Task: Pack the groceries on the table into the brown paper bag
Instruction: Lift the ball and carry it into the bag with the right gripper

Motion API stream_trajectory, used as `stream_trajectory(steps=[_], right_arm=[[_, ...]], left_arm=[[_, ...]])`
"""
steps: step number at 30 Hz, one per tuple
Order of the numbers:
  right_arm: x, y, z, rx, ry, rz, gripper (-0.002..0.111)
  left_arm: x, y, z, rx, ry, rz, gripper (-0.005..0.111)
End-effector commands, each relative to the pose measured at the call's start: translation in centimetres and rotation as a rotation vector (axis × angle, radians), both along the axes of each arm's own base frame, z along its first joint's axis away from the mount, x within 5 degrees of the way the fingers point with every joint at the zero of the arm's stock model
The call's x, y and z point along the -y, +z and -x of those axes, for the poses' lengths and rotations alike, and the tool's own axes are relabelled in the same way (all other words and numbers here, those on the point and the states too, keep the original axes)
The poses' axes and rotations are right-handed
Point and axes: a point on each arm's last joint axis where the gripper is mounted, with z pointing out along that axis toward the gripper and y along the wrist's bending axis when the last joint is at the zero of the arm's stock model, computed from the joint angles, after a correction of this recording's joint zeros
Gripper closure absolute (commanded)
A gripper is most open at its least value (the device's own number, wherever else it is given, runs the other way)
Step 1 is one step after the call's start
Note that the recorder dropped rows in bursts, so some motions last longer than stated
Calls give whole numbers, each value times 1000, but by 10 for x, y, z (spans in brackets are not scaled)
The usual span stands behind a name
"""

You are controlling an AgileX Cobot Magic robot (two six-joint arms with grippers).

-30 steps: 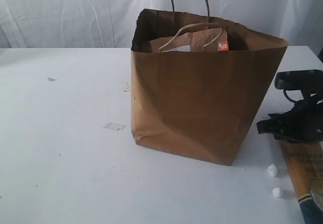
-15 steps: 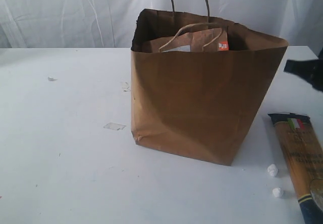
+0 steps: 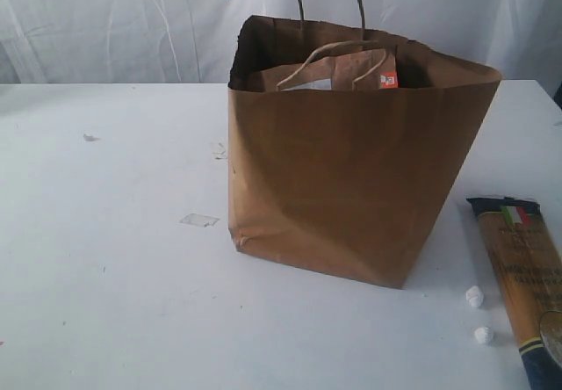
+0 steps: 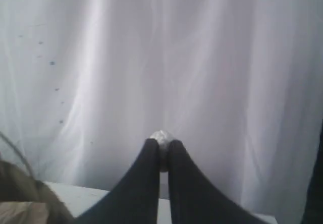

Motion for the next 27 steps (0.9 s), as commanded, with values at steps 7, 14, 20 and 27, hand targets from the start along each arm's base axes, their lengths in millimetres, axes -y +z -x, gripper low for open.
stream_trajectory(steps=[7, 14, 20, 27], right_arm=[[-38, -3, -38, -254, 137, 86, 108], [-42, 7, -69, -497, 58, 101, 108], [-58, 9, -72, -514, 243, 191, 108], [-80, 11, -67, -491, 503, 239, 108]], left_arm=[[0, -1, 0, -1, -4, -14, 107], [0, -1, 0, -1, -4, -14, 107], [0, -1, 0, -1, -4, -14, 107], [0, -1, 0, -1, -4, -14, 107]])
